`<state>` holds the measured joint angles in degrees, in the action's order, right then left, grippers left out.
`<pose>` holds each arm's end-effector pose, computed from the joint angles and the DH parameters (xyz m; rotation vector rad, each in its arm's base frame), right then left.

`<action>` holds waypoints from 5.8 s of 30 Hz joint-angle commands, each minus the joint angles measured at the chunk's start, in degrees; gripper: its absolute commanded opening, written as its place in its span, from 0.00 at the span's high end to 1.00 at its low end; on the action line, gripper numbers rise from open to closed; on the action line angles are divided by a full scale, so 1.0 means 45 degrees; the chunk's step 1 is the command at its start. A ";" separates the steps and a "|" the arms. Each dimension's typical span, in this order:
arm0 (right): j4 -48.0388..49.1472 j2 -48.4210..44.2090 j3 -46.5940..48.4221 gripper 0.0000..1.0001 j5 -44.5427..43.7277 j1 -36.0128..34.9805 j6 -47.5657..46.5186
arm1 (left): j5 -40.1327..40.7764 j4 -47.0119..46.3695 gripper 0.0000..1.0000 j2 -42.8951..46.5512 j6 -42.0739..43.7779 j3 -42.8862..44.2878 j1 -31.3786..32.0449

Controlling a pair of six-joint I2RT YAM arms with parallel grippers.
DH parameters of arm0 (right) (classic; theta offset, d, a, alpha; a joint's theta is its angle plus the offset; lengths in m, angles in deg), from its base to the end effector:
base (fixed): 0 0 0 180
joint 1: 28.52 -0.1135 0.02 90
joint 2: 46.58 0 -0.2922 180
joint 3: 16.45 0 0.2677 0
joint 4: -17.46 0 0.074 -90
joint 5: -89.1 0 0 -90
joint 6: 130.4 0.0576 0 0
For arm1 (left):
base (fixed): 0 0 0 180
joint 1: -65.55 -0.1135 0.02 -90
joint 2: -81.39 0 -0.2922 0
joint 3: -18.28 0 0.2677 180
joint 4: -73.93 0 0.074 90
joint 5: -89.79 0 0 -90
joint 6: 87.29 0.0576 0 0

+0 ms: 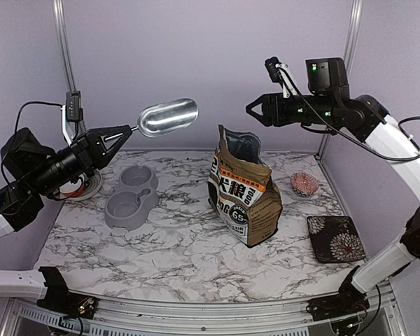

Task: Serve the pet food
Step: Adjust the pet food bag at the center of the board, then place the pet food bag at the center of the board.

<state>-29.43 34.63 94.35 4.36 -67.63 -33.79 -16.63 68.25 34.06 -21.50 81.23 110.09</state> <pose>0.2555 0.2145 0.4954 -0.5995 1.8248 0.6301 0.1313 -0.1520 0.4474 0.4917 1.2117 -1.2094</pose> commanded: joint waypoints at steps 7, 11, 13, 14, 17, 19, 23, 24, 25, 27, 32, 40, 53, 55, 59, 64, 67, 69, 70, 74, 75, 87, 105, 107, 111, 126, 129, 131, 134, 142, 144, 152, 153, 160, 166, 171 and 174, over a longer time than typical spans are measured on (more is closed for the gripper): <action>-0.6438 0.3176 0.4317 0.49 -0.1936 0.0157 0.2402 | 0.0465 -0.0352 1.00 0.0403 0.0524 -0.0845 0.0026; -0.6925 0.3789 0.4400 0.52 -0.1975 0.0167 0.2937 | 0.0324 -0.0352 1.00 0.0196 0.0772 -0.0795 0.0026; -0.7129 0.4005 0.4409 0.53 -0.2043 0.0151 0.3158 | 0.0221 -0.0318 1.00 0.0121 0.0831 -0.0798 0.0026; -0.7237 0.4107 0.4410 0.54 -0.2081 0.0154 0.3235 | 0.0204 -0.0298 1.00 0.0110 0.0865 -0.0825 0.0026; -0.7866 0.4563 0.4656 0.56 -0.2247 0.0157 0.3479 | 0.0248 -0.0265 1.00 0.0103 0.0957 -0.0911 0.0026; -0.8424 0.4796 0.4853 0.57 -0.2656 0.0157 0.3589 | 0.0257 -0.0239 1.00 0.0122 0.1027 -0.0952 0.0026; -0.8892 0.4830 0.4945 0.64 -0.2928 0.0152 0.3687 | 0.0267 -0.0202 1.00 0.0144 0.1134 -0.1044 0.0026; -0.8976 0.4813 0.5011 0.67 -0.2936 0.0156 0.3689 | 0.0285 -0.0189 1.00 0.0161 0.1160 -0.1066 0.0026; -0.9072 0.4779 0.5111 0.70 -0.2996 0.0166 0.3670 | 0.0307 -0.0177 1.00 0.0166 0.1175 -0.1089 0.0026; -0.9348 0.4720 0.5376 0.78 -0.3319 0.0176 0.3632 | 0.0292 -0.0157 1.00 0.0148 0.1243 -0.1110 0.0026; -0.9901 0.4630 0.6054 1.00 -0.3780 0.0195 0.3298 | 0.0291 -0.0117 1.00 0.0086 0.1340 -0.1111 0.0026; -0.9659 0.4700 0.6109 0.71 -0.4006 0.0220 0.2743 | 0.0214 -0.0118 1.00 -0.0009 0.1250 -0.1092 0.0026; -0.8513 0.5713 0.5788 0.77 -0.3395 0.0410 0.1919 | 0.0326 -0.0002 1.00 0.0419 0.1048 -0.1316 0.0026; -0.8514 0.5742 0.5616 0.79 -0.3428 0.0411 0.1921 | 0.0330 0.0038 1.00 0.0459 0.1029 -0.1342 0.0026; -0.8420 0.5655 0.5232 0.82 -0.3401 0.0420 0.1893 | 0.0330 0.0058 1.00 0.0442 0.1055 -0.1369 0.0026; -0.8341 0.5583 0.5111 1.00 -0.3421 0.0449 0.1872 | 0.0274 0.0059 1.00 0.0419 0.1061 -0.1370 0.0026; -0.8272 0.5477 0.5312 1.00 -0.3517 0.0450 0.1788 | 0.0270 0.0059 1.00 0.0397 0.1025 -0.1400 0.0026; -0.8260 0.5449 0.5634 1.00 -0.3728 0.0447 0.1693 | 0.0271 0.0059 1.00 0.0342 0.1029 -0.1409 0.0026; -0.8250 0.5418 0.5800 1.00 -0.3861 0.0439 0.1621 | 0.0271 0.0059 1.00 0.0318 0.1042 -0.1390 0.0026; -0.8280 0.5367 0.6427 1.00 -0.4907 0.0444 0.1274 | 0.0167 0.0056 1.00 -0.0017 0.1041 -0.1195 0.0028; -0.8280 0.5366 0.6586 1.00 -0.5219 0.0449 0.1166 | 0.0129 0.0053 1.00 -0.0096 0.1028 -0.1131 0.0026; -0.7753 0.4866 0.7203 1.00 -0.6864 0.1032 -0.0031 | -0.0037 0.0058 1.00 -0.1022 0.0931 -0.0578 0.0031; -0.7425 0.4360 0.7490 1.00 -0.8193 0.1884 -0.0774 | -0.0041 0.0021 1.00 -0.2215 0.0845 0.0215 0.0238; -0.7652 0.4375 0.7493 1.00 -0.8527 0.1805 -0.0584 | -0.0032 0.0015 1.00 -0.2172 0.0835 0.0189 0.0257; -0.7948 0.4308 0.7491 1.00 -0.8843 0.1204 -0.0197 | -0.0022 0.0019 1.00 -0.1977 0.0826 0.0020 0.0278; -0.8575 0.5486 0.7775 1.00 -0.8634 -0.2422 0.2128 | 0.0311 0.0272 1.00 -0.0144 0.0587 -0.1215 0.0279; -0.8425 0.5846 0.7594 1.00 -0.8165 -0.2984 0.2525 | 0.0552 0.0625 1.00 0.0410 0.0552 -0.1544 0.0279; -0.8378 0.6087 0.7485 1.00 -0.7983 -0.3293 0.2865 | 0.0676 0.0937 1.00 0.0762 0.0509 -0.1703 0.0279; -0.8360 0.6418 0.7337 1.00 -0.7751 -0.3693 0.3431 | 0.0934 0.1514 1.00 0.1322 0.0450 -0.2004 0.0279; -0.7731 0.6912 0.6566 1.00 -0.7089 -0.4587 0.4526 | 0.1911 0.3795 1.00 0.2922 0.0422 -0.2495 0.0279; -0.7326 0.6962 0.6263 1.00 -0.6806 -0.4753 0.4687 | 0.2035 0.4198 1.00 0.3274 0.0340 -0.2577 0.0279; -0.6504 0.7871 0.5972 1.00 -0.6040 -0.5403 0.4938 | 0.2239 0.5248 1.00 0.4384 -0.0289 -0.2847 0.0279; -0.6422 0.8013 0.5972 1.00 -0.5929 -0.5509 0.4952 | 0.2160 0.5339 1.00 0.4471 -0.0354 -0.2918 0.0279; -0.6272 0.8567 0.5754 1.00 -0.5875 -0.5873 0.5367 | 0.1804 0.6405 1.00 0.4867 -0.0801 -0.3344 0.0270; -0.5589 0.8335 0.4758 1.00 -0.5791 -0.6051 0.5709 | 0.1561 0.7041 1.00 0.5034 -0.1577 -0.3766 0.0279; -0.4621 0.7973 0.3308 1.00 -0.5710 -0.6113 0.5975 | 0.1431 0.7305 1.00 0.5333 -0.2475 -0.4314 0.0279; -0.4263 0.7839 0.2699 1.00 -0.5822 -0.6114 0.6130 | 0.1429 0.7358 1.00 0.5567 -0.2939 -0.4745 0.0279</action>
<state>-51.06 71.96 109.40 -20.41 -95.72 -8.48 -9.29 100.51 57.35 -30.87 61.86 111.05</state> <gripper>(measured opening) 0.004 0.110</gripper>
